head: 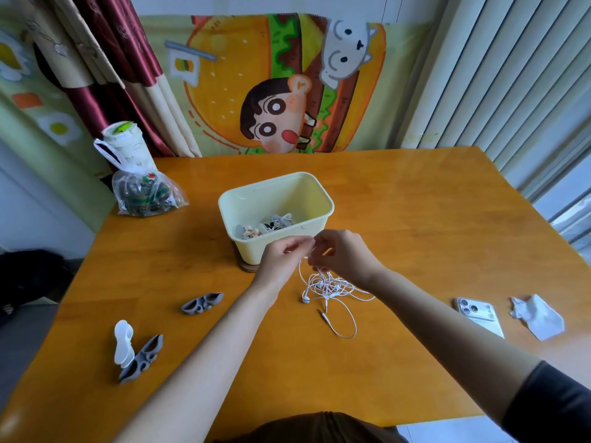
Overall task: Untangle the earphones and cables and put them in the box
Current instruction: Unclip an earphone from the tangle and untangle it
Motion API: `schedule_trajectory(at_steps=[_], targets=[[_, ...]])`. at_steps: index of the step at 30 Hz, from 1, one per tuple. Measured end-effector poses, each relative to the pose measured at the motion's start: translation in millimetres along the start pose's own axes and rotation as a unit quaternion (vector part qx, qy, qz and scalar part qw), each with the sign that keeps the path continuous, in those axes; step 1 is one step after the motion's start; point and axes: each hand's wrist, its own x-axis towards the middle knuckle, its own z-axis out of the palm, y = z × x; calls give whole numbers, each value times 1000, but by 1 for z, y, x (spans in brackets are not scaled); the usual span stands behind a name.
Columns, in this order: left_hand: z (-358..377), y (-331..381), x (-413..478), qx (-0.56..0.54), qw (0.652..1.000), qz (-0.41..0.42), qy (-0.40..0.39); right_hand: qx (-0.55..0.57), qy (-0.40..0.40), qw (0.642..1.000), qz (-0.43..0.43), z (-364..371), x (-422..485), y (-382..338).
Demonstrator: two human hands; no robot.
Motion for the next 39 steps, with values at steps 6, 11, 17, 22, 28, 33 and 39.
schedule_trajectory(at_steps=[6,11,17,22,28,33,39], targets=[[4,-6,1,-28,998,-11,50,25,3,1000,9,-4,-5,0],[5,-9,3,-80,995,4,57,-1,53,998,23,-3,-5,2],[-13,-28,15,-55,989,-54,125,89,133,984,83,-21,1,5],[-29,-63,15,125,981,-92,118,92,148,982,72,-34,4,5],[-37,-94,16,269,951,-149,25,87,191,977,22,-46,9,-7],[-42,-90,19,308,939,-150,35,101,240,965,-17,-54,9,-19],[-31,-62,23,319,945,-73,25,98,222,968,-64,-50,3,-30]])
